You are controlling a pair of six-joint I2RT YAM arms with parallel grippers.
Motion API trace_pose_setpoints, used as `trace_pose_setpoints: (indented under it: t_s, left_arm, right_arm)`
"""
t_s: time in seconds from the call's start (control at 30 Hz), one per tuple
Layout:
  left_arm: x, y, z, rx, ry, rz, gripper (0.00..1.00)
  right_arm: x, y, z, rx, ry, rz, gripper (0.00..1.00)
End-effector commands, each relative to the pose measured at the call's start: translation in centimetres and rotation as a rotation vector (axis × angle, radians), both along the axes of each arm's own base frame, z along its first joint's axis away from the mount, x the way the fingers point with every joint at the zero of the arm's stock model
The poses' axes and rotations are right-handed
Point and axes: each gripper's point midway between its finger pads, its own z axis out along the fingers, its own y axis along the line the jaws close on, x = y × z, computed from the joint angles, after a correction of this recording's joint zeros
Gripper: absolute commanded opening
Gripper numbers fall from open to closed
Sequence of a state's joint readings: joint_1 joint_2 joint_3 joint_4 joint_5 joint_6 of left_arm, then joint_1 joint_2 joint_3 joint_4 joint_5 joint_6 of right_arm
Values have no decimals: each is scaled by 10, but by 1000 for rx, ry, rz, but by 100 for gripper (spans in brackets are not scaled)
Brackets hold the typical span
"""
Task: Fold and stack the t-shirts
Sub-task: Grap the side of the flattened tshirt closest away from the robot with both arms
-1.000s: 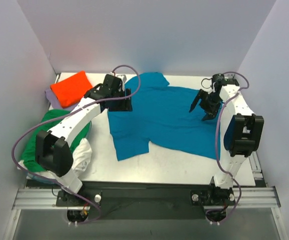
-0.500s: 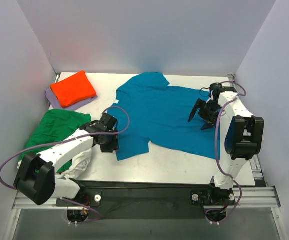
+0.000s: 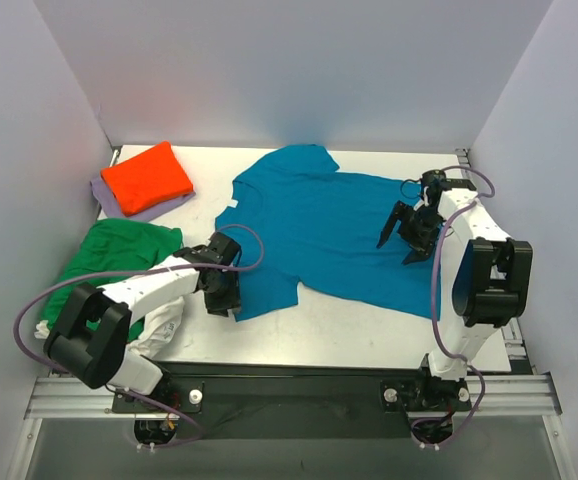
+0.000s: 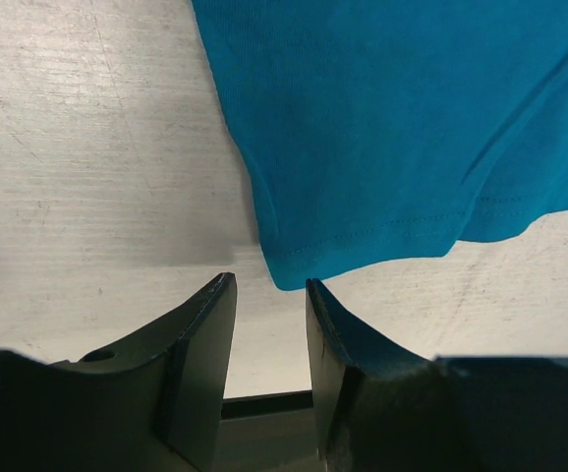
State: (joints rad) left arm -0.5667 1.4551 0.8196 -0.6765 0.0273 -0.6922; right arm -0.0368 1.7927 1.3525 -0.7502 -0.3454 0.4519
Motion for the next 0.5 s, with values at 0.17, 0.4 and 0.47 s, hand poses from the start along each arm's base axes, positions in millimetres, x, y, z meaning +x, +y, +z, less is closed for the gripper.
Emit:
trace_pose_setpoints:
  t_s: [0.17, 0.4, 0.47]
  left_arm:
    - [15, -19, -2, -52, -14, -50, 45]
    - [11, -17, -15, -35, 24, -63, 40]
    - [11, -19, -17, -35, 33, -72, 33]
  right_arm:
    - [-11, -5, 14, -9, -22, -11, 75]
    - [-14, -7, 13, -11, -17, -18, 75]
    - [-16, -7, 12, -9, -14, -19, 75]
